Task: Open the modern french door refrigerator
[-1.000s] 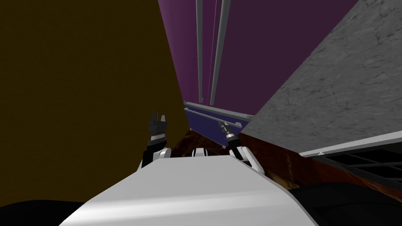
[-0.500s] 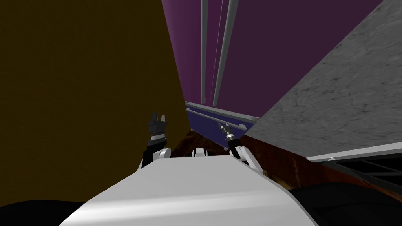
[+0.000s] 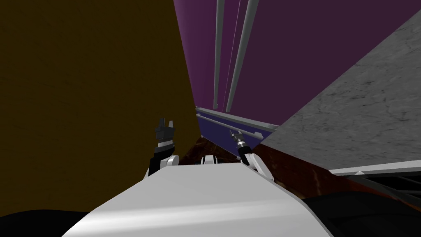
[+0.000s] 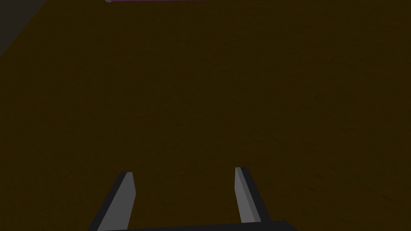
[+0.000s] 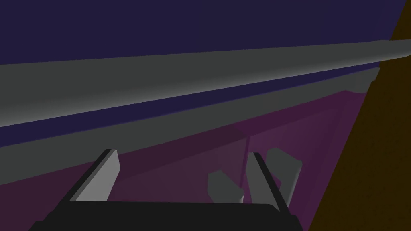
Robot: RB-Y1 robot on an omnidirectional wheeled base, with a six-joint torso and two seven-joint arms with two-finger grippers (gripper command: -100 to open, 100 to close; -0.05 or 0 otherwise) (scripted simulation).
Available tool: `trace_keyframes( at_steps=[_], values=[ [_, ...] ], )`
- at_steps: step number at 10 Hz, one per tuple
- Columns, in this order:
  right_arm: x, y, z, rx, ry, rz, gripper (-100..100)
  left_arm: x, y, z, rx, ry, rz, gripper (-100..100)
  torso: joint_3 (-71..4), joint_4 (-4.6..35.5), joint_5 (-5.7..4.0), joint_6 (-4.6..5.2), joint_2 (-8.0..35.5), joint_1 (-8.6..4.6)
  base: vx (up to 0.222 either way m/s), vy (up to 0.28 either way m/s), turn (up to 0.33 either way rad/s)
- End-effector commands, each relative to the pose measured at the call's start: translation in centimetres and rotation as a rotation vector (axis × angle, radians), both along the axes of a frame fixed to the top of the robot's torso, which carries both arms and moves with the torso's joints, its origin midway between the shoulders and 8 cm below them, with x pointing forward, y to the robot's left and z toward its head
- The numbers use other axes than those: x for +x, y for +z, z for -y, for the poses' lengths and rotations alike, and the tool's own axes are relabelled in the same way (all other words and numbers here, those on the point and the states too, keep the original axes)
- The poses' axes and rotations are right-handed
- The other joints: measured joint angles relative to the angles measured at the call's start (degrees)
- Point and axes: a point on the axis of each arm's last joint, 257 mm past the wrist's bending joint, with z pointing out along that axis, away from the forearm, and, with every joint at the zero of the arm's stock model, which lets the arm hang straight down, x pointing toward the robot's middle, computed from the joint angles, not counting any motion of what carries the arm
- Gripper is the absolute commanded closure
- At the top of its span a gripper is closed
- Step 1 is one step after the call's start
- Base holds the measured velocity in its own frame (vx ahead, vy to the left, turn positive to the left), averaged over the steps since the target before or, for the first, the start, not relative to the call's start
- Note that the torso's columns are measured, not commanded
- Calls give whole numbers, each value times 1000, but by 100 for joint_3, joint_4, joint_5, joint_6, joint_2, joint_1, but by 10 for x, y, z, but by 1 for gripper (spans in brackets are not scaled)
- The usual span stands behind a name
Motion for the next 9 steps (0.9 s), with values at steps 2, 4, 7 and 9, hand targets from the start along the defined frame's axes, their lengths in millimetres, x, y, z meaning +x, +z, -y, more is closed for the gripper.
trace_keyframes(
  at_steps=[2,4,7,9],
  values=[
    [0,-23,23,-182,-79,-68,-100,0,0,0,0,0,0,0,-2,-1,1,0,-2,2,62,48,58],
    [-1,-22,27,-228,-94,-72,-100,0,0,0,0,0,0,0,4,2,0,1,7,-1,38,31,15],
    [-5,-40,52,-393,-173,-136,-100,0,0,0,0,0,0,0,1,0,0,0,1,0,47,35,60],
    [-5,-38,53,-432,-177,-135,-100,0,0,0,0,0,0,0,-1,-1,1,0,-2,3,42,32,12]
  ],
)
